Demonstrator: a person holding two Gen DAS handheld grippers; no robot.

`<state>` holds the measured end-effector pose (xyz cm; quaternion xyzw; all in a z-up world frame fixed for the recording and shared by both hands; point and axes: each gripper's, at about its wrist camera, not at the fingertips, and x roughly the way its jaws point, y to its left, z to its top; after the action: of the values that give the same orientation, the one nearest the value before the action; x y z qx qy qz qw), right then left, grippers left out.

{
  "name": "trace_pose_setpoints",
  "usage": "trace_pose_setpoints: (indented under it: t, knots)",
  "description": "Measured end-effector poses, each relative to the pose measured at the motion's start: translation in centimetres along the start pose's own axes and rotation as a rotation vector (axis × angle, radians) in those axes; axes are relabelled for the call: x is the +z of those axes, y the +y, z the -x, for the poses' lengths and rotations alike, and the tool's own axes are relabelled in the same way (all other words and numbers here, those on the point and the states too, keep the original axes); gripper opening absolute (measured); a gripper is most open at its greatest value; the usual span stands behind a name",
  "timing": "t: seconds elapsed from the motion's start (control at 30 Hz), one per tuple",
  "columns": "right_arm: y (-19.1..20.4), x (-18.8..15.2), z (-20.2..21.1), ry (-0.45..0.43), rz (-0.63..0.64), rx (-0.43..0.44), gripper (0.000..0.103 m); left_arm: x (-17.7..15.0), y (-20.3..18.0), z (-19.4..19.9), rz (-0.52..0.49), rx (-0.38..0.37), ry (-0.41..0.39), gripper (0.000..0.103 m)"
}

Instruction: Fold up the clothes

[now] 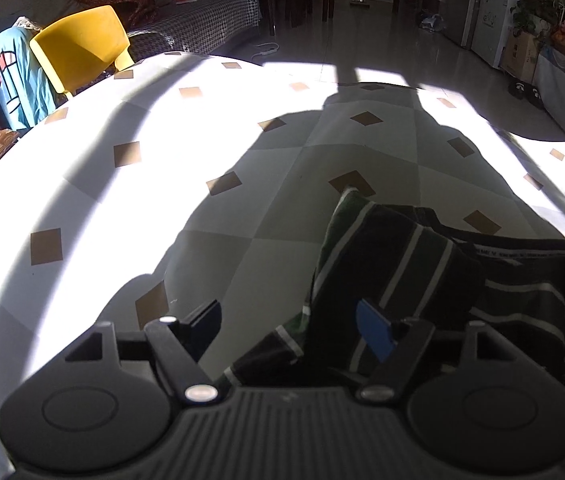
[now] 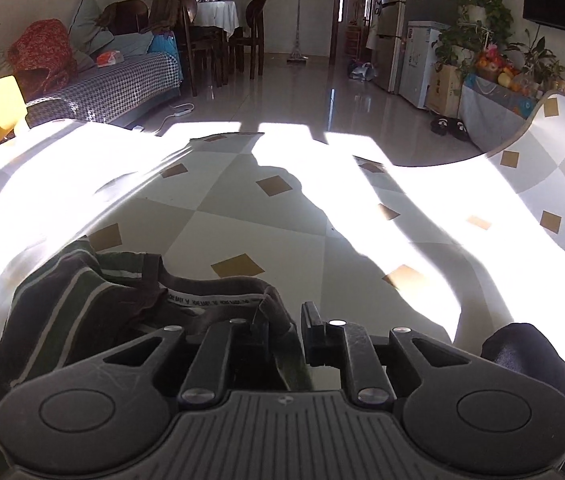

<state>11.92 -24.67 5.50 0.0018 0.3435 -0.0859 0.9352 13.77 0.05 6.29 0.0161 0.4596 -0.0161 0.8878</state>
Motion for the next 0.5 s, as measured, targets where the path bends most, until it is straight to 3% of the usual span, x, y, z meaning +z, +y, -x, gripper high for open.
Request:
trace_pose_setpoints:
  t: [0.2, 0.5]
  knots:
    - [-0.4, 0.1, 0.7, -0.007, -0.017, 0.024, 0.032, -0.9, -0.6, -1.0, -0.014, -0.003, 0.045, 0.076]
    - [-0.4, 0.4, 2.3, -0.036, -0.034, 0.079, 0.039, -2.5, -1.8, -2.6, -0.077, 0.014, 0.099, 0.080]
